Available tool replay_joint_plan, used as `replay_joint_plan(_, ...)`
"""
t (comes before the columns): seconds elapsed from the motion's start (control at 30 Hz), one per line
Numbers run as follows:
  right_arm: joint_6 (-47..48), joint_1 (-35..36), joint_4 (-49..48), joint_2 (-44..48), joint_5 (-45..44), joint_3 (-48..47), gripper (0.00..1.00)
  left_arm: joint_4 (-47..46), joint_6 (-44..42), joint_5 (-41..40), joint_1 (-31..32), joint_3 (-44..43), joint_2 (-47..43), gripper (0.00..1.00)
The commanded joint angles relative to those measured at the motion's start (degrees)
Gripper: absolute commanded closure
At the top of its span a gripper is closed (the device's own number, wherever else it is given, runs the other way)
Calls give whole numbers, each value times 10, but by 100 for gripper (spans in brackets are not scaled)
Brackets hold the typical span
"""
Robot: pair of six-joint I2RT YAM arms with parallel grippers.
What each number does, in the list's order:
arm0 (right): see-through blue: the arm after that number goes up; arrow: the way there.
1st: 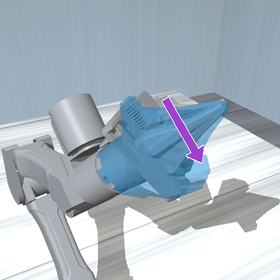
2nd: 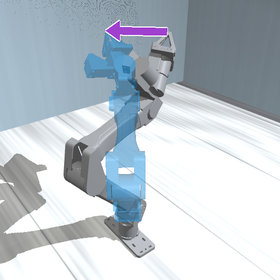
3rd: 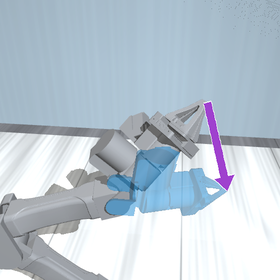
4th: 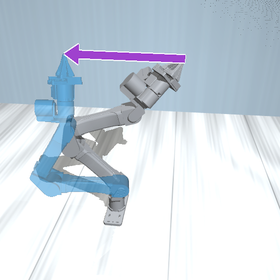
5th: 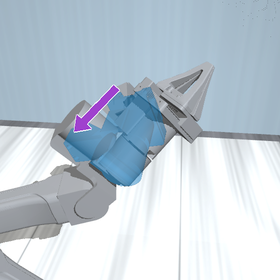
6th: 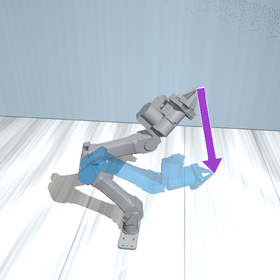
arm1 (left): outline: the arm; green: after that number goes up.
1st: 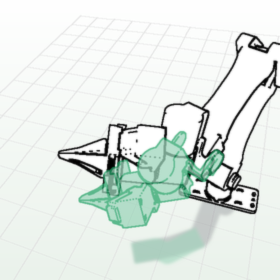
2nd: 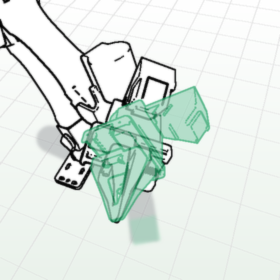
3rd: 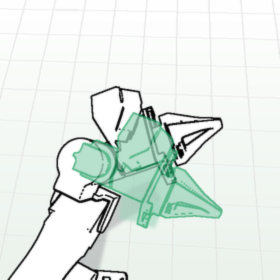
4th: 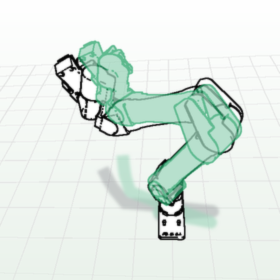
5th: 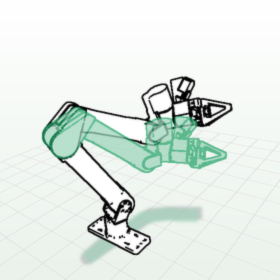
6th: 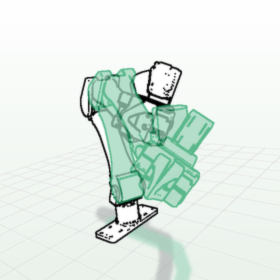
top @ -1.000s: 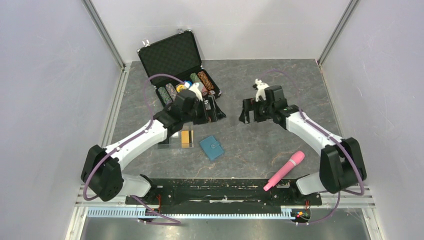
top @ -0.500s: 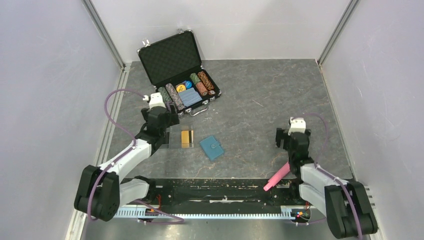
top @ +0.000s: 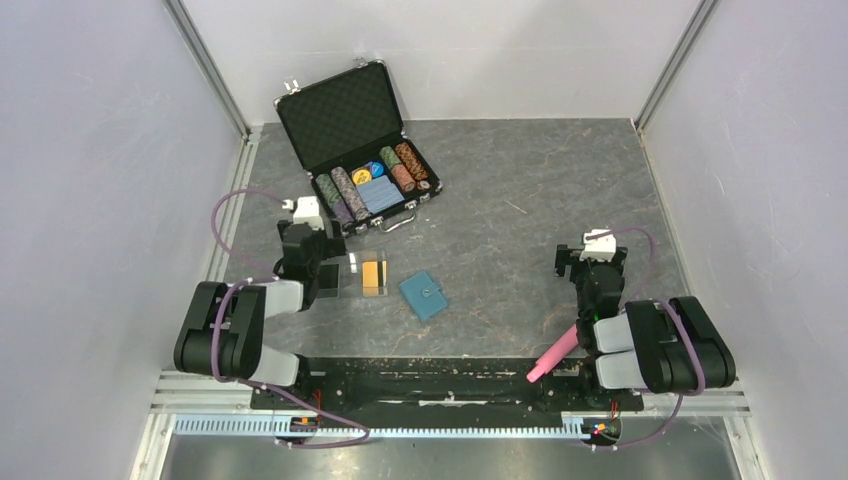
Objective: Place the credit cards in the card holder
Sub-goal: Reset both arms
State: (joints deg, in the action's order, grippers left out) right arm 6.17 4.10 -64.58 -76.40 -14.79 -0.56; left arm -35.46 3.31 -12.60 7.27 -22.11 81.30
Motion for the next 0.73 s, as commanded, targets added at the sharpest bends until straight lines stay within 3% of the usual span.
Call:
replay_joint_plan(0.0, 38, -3, -144, -22, 38, 46, 2, -217, -9, 121, -69, 55, 26, 0)
replay_joint_plan(0.03, 38, -2, -155, -25, 36, 49, 2, -274, -5, 116, -71, 74, 39, 0)
replay_joint_plan(0.1, 38, -2, -163, -25, 37, 53, 2, -231, -1, 107, -72, 64, 24, 0)
replay_joint_plan(0.7, 38, -2, -163, -24, 38, 53, 2, -224, -16, 118, -63, 53, 33, 0)
